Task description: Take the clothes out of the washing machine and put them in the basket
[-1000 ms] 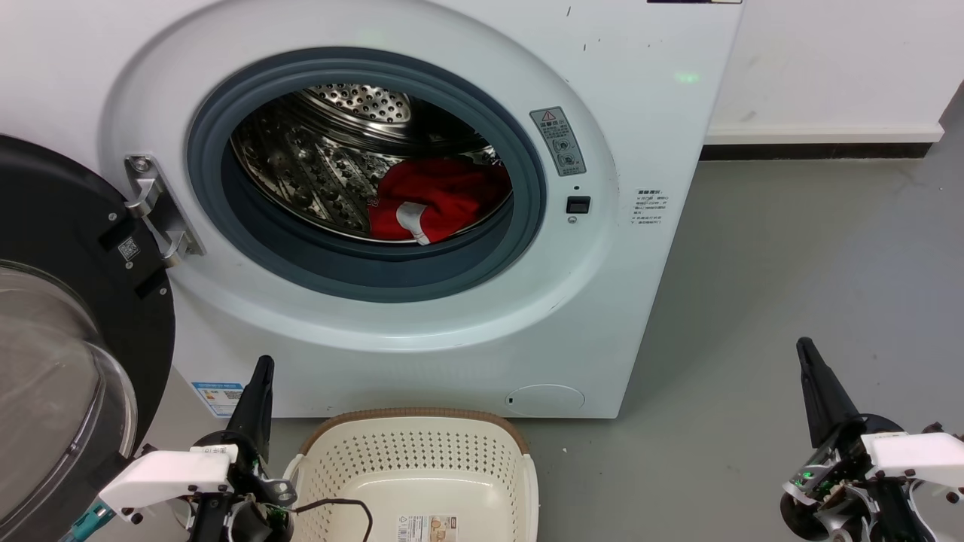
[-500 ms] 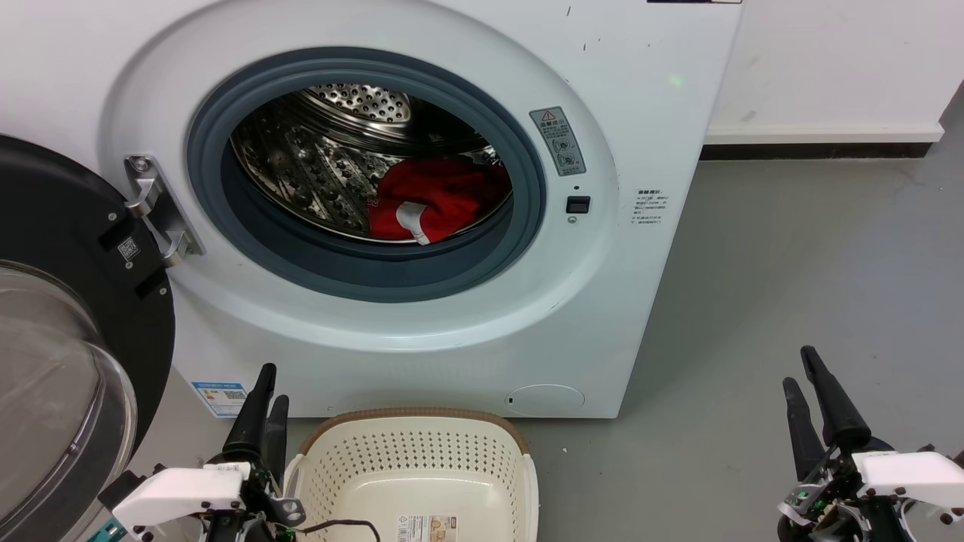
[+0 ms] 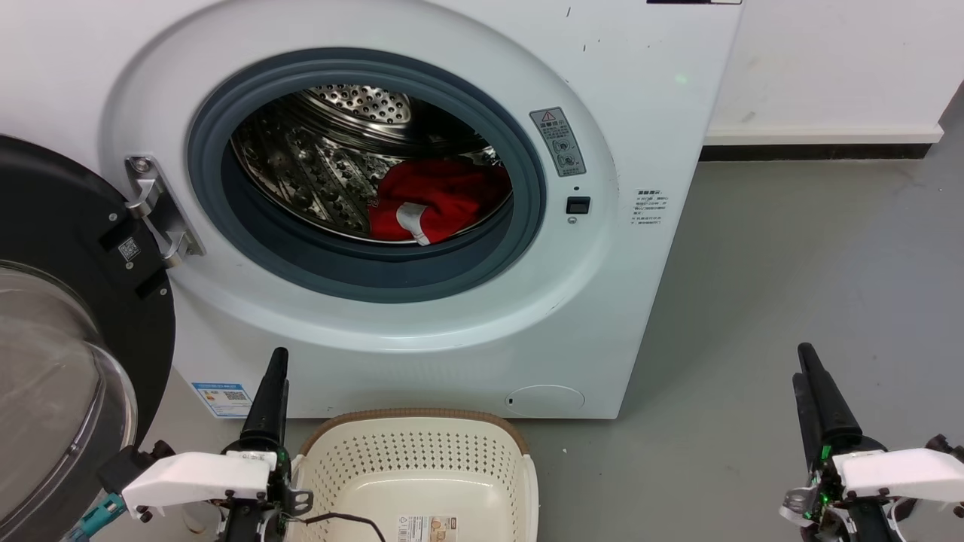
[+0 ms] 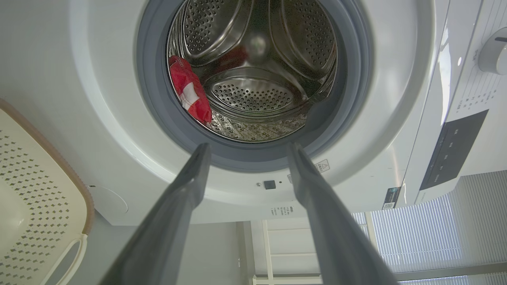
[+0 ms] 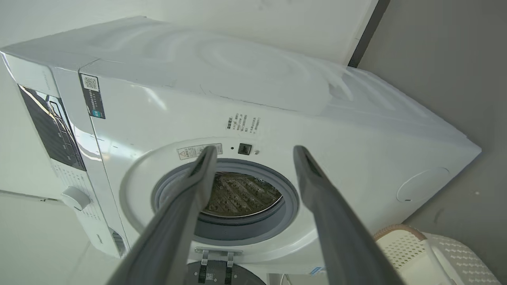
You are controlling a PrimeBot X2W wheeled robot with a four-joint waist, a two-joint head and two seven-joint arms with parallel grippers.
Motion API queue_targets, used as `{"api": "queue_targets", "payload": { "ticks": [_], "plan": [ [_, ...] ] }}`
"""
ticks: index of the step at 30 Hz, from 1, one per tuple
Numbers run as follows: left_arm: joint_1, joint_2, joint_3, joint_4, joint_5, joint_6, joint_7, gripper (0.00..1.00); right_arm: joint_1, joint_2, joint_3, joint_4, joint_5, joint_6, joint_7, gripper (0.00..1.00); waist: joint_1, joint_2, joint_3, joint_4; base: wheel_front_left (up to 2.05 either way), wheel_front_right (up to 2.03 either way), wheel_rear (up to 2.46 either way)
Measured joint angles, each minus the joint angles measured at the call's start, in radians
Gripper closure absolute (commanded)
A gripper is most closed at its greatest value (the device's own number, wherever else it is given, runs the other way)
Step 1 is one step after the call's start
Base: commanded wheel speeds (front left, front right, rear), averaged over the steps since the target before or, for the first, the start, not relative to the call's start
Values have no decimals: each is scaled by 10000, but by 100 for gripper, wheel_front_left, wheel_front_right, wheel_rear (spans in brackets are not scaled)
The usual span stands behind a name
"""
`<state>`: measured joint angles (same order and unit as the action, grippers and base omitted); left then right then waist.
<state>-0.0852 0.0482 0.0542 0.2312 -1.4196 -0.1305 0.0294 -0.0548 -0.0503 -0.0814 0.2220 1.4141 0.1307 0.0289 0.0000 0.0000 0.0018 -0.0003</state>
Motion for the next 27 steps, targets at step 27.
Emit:
{"api": "queue_targets", "payload": {
  "ticks": [27],
  "plan": [
    [-230,2,-506,-433,6194,176,-1122,0,409,2,125,-1022,-7039,0,-934,0,0,0,-5,136,0,0,0]
  ]
}}
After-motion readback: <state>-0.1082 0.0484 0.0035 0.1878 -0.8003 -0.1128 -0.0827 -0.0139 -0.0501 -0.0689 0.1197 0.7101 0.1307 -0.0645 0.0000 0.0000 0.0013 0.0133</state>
